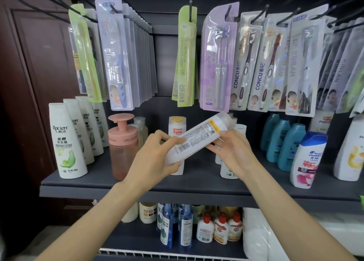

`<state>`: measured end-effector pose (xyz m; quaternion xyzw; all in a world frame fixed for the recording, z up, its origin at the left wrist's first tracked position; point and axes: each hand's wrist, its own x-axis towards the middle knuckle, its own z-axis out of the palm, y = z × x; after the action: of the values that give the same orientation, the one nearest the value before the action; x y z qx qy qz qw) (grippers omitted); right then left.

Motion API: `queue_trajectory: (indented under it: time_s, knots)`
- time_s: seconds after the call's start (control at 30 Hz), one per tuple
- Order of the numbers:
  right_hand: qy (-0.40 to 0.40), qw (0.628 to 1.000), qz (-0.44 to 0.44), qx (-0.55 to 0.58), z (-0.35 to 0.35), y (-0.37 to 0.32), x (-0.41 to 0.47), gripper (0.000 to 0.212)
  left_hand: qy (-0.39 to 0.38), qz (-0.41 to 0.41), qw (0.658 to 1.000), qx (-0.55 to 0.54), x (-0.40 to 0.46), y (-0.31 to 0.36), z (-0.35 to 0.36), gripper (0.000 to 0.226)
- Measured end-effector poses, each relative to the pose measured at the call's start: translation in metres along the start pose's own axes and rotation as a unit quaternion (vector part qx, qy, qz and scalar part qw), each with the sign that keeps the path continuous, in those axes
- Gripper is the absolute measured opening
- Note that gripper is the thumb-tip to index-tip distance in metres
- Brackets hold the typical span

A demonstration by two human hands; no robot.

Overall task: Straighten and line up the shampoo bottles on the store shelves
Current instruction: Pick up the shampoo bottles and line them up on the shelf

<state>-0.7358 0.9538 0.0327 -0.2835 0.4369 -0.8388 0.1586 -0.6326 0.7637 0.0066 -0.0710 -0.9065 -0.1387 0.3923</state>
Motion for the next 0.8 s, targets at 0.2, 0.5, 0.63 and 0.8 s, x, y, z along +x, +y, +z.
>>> queue_trajectory:
  time_s: [0.2,0.5,0.63,0.8]
  knots:
    - [-0.002,1.0,0.0,-0.012,-0.003,0.0,0.002,0.021,-0.019,-0.017,0.999,-0.022,0.003,-0.005,0.003,0.06]
    - [-0.029,0.999,0.019,-0.003,-0.008,0.0,0.005,0.04,-0.108,-0.112,0.958,-0.242,0.009,0.005,0.002,0.054]
    - [-0.034,0.999,0.033,0.006,-0.011,0.003,0.007,0.071,-0.146,-0.128,0.927,-0.322,0.012,0.004,0.01,0.042]
    - [0.014,0.992,-0.01,-0.121,-0.003,-0.007,0.008,0.033,-0.185,-0.125,0.926,-0.304,0.02,0.004,0.017,0.034]
